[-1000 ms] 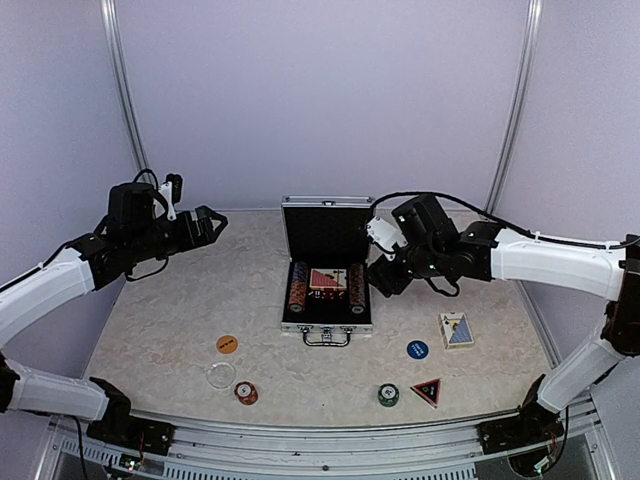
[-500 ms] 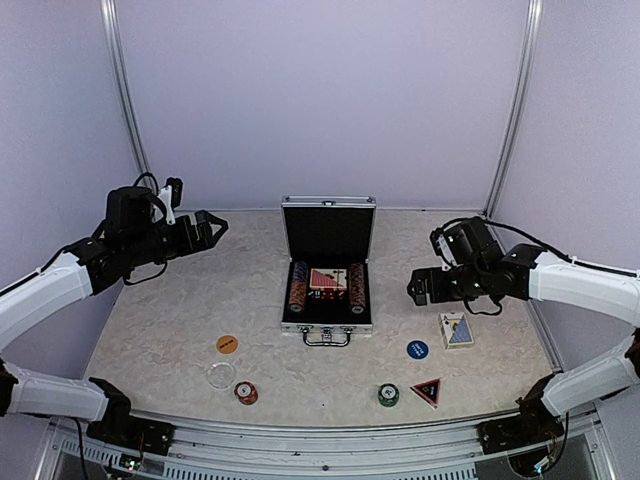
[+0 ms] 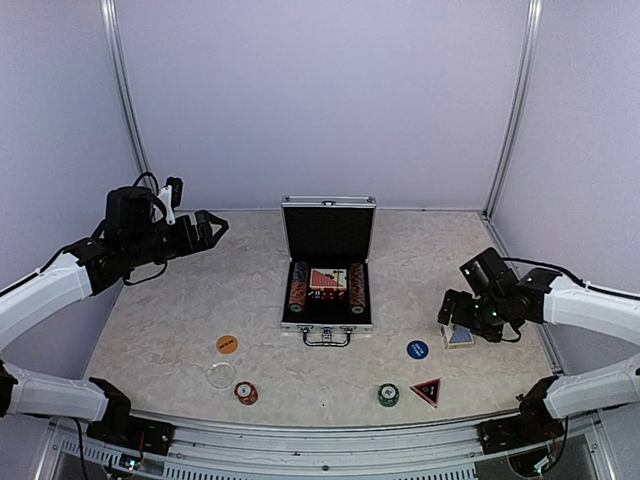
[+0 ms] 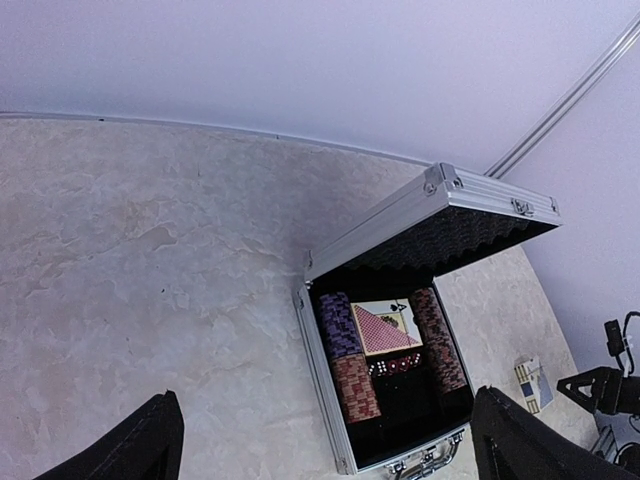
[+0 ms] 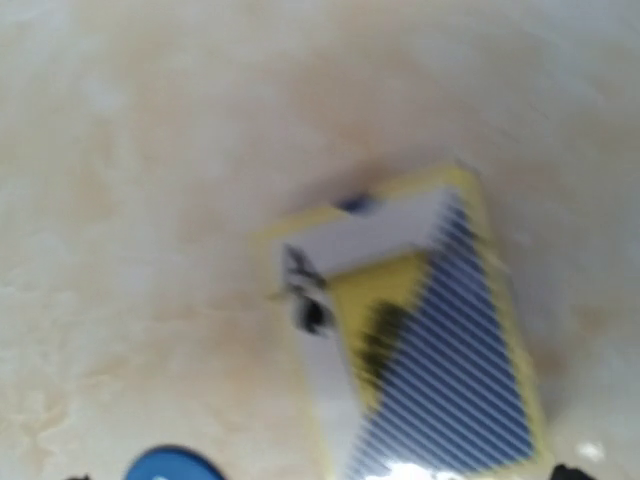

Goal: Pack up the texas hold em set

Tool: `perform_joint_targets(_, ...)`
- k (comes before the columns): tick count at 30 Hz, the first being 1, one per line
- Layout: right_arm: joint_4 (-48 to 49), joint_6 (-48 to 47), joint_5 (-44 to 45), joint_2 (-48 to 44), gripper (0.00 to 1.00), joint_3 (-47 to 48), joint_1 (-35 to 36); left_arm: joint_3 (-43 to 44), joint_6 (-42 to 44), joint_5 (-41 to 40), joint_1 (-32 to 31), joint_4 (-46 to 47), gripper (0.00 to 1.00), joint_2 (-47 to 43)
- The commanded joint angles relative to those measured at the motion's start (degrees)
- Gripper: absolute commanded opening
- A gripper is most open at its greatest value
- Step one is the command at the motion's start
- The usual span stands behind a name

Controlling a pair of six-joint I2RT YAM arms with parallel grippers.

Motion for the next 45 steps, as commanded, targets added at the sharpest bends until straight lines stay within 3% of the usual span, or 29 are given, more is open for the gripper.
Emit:
perform_joint_targets(1,-2.56,11.83,3.08,-8.62,0.99,-5.71,-0.75,-0.80,0.43,0.63,-0.30,1.32,0.99,-0.78)
perform_joint_targets(6,1.53,14.02,1.62,-13.28,1.00,-11.38,-3.04,-0.99,0.24,1.07,-0.27,1.96,0.99,-0.26)
perform_joint_targets(12,5.20,13.61,-0.80,-10.43,1.00,-13.76,-6.28,-1.06,0.50,0.99,-0.27,1.83,0.99,-0.11)
perform_joint_targets(25,24.27,8.24,-9.87,-6.22,1.00,-18.87,-8.57,-1.61,0.60,0.80,-0.07,2.33,0.99,0.41)
perform_joint_targets(34,32.58,6.88,-16.24,-3.38,1.00,-19.23,-8.48,-2.03,0.35,1.51,0.52,3.21,0.99,1.03)
perform_joint_targets(45,40.67,3.73,-18.68,8.99,1.00,-12.71,-6.54,-2.51,0.17,1.75,0.66,3.36,0.99,0.72)
